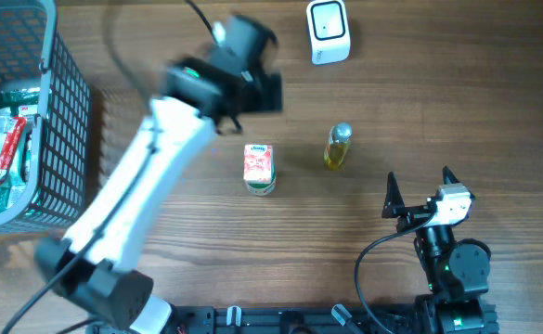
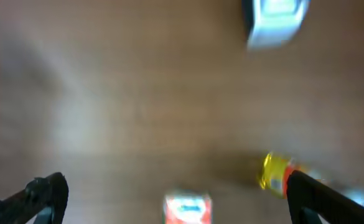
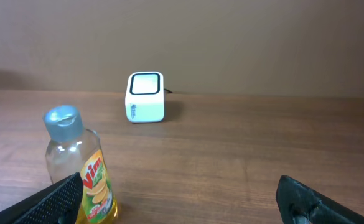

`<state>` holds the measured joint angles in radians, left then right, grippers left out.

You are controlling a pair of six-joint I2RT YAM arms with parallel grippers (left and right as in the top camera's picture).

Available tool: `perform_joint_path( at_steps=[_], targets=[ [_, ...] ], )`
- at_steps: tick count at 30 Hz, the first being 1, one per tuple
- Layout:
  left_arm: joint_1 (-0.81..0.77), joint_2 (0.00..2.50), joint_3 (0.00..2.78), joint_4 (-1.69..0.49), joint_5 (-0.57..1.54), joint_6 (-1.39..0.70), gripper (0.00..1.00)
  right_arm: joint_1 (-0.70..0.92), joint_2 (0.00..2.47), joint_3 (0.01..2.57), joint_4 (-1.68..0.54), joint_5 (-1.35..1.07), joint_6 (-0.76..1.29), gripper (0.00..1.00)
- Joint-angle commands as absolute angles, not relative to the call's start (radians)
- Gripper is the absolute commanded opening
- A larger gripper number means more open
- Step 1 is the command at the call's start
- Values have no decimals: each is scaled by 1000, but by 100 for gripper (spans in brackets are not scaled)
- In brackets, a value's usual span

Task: Scan the item barcode
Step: 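Reach the left gripper into the basket and grasp the 3M gloves pack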

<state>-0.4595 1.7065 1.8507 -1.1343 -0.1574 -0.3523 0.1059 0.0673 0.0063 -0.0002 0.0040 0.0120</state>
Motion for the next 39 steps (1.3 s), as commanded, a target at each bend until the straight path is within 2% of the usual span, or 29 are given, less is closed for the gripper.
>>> perform_joint_path(
  at_steps=[1,4,7,12,16,23,28,39],
  targets=[
    [-309,1673,2089,-1180,-221,-56,100,109,63,6,7,13,1,100],
    [-91,1673,2159,-1140,-339,109,100,109,63,6,7,13,1,100],
    [108,1681,2158,-1083,-338,201,100,109,63,5,7,13,0,99],
    [458,1691,2158,-1026,-282,202,100,109,63,6,7,13,1,100],
    [603,1739,2146,-1061,-191,202,100,109,63,5,7,13,0,100],
    [679,1900,1948,-1051,-189,310,100,109,63,6,7,13,1,100],
    [679,2067,1865,-1055,-67,459,100,109,63,6,7,13,1,100],
    [699,2199,1864,-1044,-72,468,100,109,63,5,7,13,0,100]
  ],
)
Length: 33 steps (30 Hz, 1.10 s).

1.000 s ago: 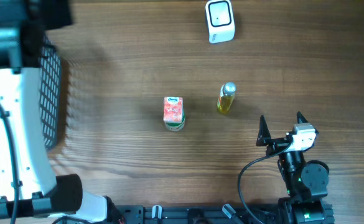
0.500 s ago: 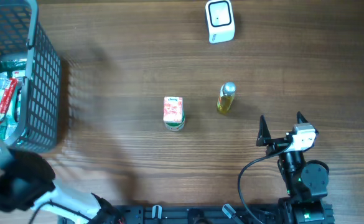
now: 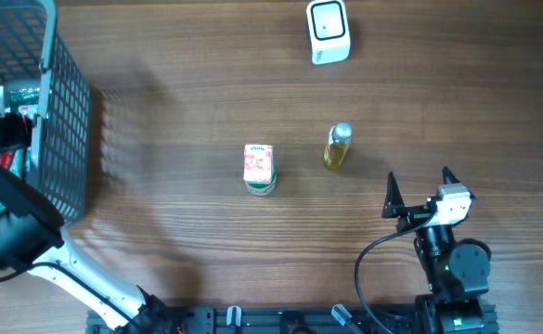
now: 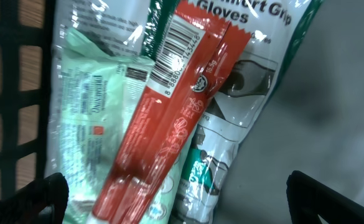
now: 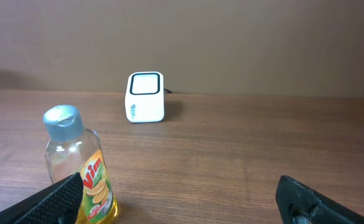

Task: Scan the item barcode
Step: 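Reach the left gripper into the basket and grasp the 3M gloves pack, then lay the green 3M gloves pack on the table with the left gripper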

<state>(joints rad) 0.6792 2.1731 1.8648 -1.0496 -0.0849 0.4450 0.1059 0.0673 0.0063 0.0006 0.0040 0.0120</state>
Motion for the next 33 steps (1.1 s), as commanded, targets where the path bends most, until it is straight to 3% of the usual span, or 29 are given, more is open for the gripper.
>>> perform_joint_path(
  at_steps=[1,13,20,21,22,23,25,29,33],
  targets=[
    [705,2199,1864,-1039,-71,468,100,109,63,6,7,13,1,100],
    [731,2208,1859,-1012,10,505,100,109,63,6,7,14,1,100],
    [731,2208,1703,-892,3,546,97,109,63,6,7,14,0,100],
    [731,2208,1693,-886,3,546,85,109,63,5,7,14,1,100],
    [731,2208,1692,-886,4,546,63,109,63,6,7,14,0,100],
    [731,2208,1692,-886,4,546,51,109,63,5,7,14,1,100],
    [731,2208,1692,-886,4,542,41,109,63,5,7,14,1,100],
    [731,2208,1692,-886,4,542,4,109,63,5,7,14,1,100],
    [731,2179,1696,-884,4,532,4,109,63,5,7,14,1,100]
  ],
)
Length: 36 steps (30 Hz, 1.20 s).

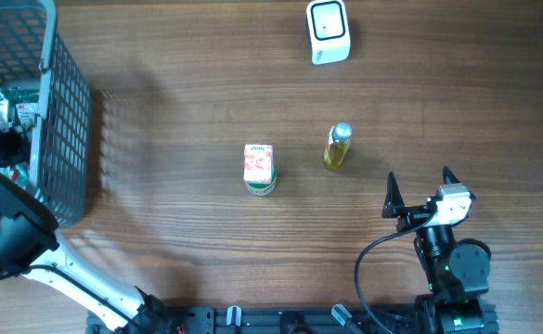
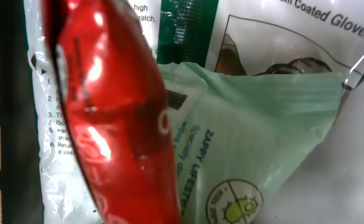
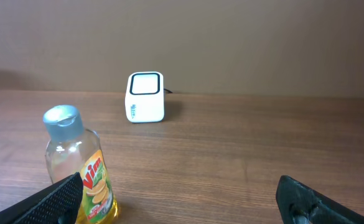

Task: Scan the item barcode
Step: 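Lay the green 3M gloves pack on the table with the left gripper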

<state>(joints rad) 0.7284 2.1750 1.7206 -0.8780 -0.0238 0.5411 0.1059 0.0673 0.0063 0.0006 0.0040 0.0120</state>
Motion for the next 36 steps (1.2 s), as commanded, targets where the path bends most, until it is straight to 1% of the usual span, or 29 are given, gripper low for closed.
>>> perform_joint_path(
  at_steps=[1,6,8,10,12,15,17,19,21,23,24,26,30,33,35,36],
  targets=[
    [731,2155,1697,-873,4,507,4,109,63,5,7,14,1,100],
    [731,1937,1708,-805,60,434,4,109,63,5,7,14,0,100],
    [730,1823,1708,-772,115,433,4,109,63,6,7,14,1,100],
    [730,1720,1708,-737,127,422,4,109,63,5,7,14,1,100],
    [730,1595,1708,-686,132,351,4,109,63,5,7,14,0,100],
    [723,1437,1708,-641,250,239,4,109,63,5,7,14,1,100],
    [680,1328,1708,-638,333,175,4,109,63,5,7,14,1,100],
    [614,1255,1708,-656,377,167,4,109,63,6,7,14,0,100],
    [485,1184,1708,-690,377,120,4,109,63,5,7,14,1,100],
    [392,1163,1708,-751,377,118,4,109,63,5,7,14,1,100],
    [318,1161,1707,-826,373,117,4,109,63,5,7,14,1,100],
    [231,1180,1707,-938,373,117,4,109,63,5,7,14,1,100],
    [83,1310,1707,-1159,373,108,4,109,63,5,7,14,0,100],
    [19,1429,1687,-1240,370,95,4,109,63,5,7,14,1,100],
    [-21,1505,1653,-1246,369,88,4,109,63,5,7,14,1,100],
    [-43,1547,1631,-1246,347,52,4,109,63,5,7,14,1,100]
  ],
)
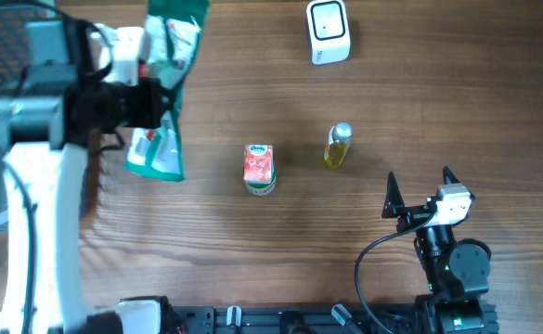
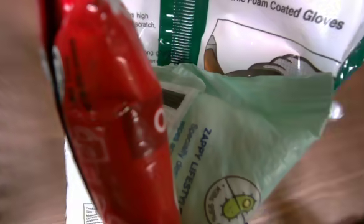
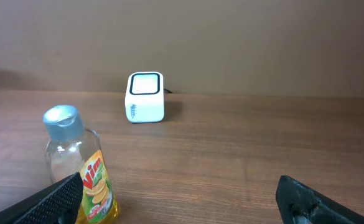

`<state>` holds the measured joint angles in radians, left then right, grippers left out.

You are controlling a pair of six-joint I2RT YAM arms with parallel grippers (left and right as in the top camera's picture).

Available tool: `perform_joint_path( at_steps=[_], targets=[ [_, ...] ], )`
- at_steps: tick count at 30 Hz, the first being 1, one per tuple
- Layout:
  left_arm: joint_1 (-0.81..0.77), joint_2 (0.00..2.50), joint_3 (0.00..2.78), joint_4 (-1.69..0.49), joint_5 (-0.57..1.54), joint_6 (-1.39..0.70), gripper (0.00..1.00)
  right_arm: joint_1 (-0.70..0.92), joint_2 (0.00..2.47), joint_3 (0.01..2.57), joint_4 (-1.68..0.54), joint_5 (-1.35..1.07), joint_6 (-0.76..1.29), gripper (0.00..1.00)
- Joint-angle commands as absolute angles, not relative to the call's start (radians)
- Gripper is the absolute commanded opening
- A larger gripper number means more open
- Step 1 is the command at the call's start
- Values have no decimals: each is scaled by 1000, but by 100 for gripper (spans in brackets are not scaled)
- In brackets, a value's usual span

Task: Scan the item barcode
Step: 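Lay the green 3M gloves pack on the table with the left gripper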

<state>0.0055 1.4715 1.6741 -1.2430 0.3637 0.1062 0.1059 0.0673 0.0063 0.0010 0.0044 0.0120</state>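
My left gripper [image 1: 147, 85] hangs over the table's far left and is shut on a bundle of packets lifted off the table. The bundle holds a white and green gloves pack [image 2: 262, 28], a pale green wipes pack [image 2: 250, 137] and a red packet [image 2: 110, 118]. They fill the left wrist view and hide the fingers. No barcode shows on them. The white scanner [image 1: 328, 31] stands at the far middle, also seen as the scanner [image 3: 145, 98]. My right gripper [image 1: 420, 182] rests open near the front right, nothing in it.
A dark mesh basket stands at the far left, partly behind my left arm. A small red and white carton [image 1: 259, 168] and a yellow dish-soap bottle [image 1: 337, 146] stand mid-table, between the bundle and the right gripper.
My left gripper was down in the basket against the packets. Now it is out of the basket, over the table to its right, with the bundle hanging from it. The right arm is unchanged.
My left arm was first over the table's middle, open and blurred. Then it was in the basket, open above the packets with a barcode showing. Then it was pressed close on the red and green packs. Now it holds them over the table.
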Motion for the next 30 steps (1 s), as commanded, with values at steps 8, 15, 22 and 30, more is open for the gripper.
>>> perform_joint_path(
  at_steps=[8,15,22,30],
  targets=[
    [-179,1684,1376,-1038,10,-155,4,109,63,5,7,14,1,100],
    [-253,1684,1105,-746,-233,-303,9,109,63,5,7,14,1,100],
    [-253,1680,1065,-715,-218,-279,80,109,63,5,7,14,0,100],
    [-253,1552,1277,-852,-112,-217,81,109,63,5,7,14,0,100]
  ],
)
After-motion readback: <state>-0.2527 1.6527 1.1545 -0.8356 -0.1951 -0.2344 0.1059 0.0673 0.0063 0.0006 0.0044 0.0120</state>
